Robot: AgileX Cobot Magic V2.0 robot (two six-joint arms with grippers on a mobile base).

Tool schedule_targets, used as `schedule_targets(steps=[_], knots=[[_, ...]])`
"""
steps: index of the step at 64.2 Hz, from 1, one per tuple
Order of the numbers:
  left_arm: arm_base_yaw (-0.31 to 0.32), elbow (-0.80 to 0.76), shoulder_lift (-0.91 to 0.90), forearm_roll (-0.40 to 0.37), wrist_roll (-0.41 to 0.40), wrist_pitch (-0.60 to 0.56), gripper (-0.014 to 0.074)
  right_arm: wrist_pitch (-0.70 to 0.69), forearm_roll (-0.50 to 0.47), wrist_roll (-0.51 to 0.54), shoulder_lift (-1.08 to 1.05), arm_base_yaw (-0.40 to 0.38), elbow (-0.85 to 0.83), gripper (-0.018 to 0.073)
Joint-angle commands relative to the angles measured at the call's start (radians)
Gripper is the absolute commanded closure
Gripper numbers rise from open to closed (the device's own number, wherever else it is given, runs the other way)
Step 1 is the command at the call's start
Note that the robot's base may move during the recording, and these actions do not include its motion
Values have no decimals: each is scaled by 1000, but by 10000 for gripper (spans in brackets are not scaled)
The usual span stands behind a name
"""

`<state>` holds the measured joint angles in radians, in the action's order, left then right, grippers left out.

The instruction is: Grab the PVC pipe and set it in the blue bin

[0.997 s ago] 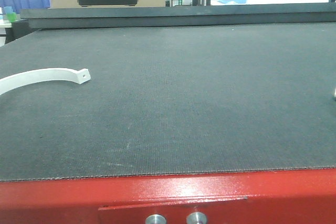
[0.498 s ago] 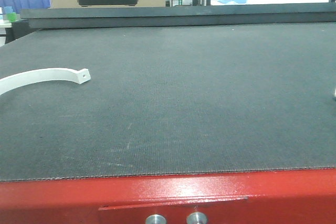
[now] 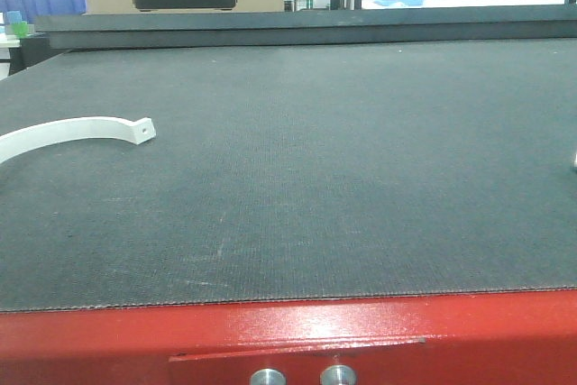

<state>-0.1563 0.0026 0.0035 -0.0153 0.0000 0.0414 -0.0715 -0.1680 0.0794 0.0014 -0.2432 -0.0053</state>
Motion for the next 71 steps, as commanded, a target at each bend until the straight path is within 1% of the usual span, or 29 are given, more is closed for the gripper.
schedule_targets(steps=[1,10,17,22,25,29,38,46,51,59,65,71], knots=[[-1,-3,-4,-5,-7,-13,707,-33,5,0,-1,-4,-29,722],[-1,-3,-4,-3,-7,-27,707,-23,5,0,-1,-4,-80,722],[-1,-3,-4,3,0,-116,707,9,5,0,-1,-4,-134,722],[-1,-3,-4,-1,0,-154,707,64,5,0,-1,-4,-185,722],[-1,-3,-4,-16,0,-153,707,118,5,0,-1,-4,-220,722],[-1,-8,-4,-36,0,-123,707,174,6,0,-1,-4,-270,722],[-1,-80,-4,-36,0,-49,707,286,7,0,36,-4,-369,722],[-1,-190,-4,-36,0,29,707,384,7,0,125,-4,-459,722],[-1,-277,20,-20,0,87,707,424,7,0,198,-4,-519,722],[-1,-399,118,0,0,166,707,496,7,0,344,-4,-625,722],[-1,-487,233,0,0,236,707,603,7,0,471,-4,-722,722],[-1,-544,347,0,0,268,707,701,7,0,576,-4,-806,722]])
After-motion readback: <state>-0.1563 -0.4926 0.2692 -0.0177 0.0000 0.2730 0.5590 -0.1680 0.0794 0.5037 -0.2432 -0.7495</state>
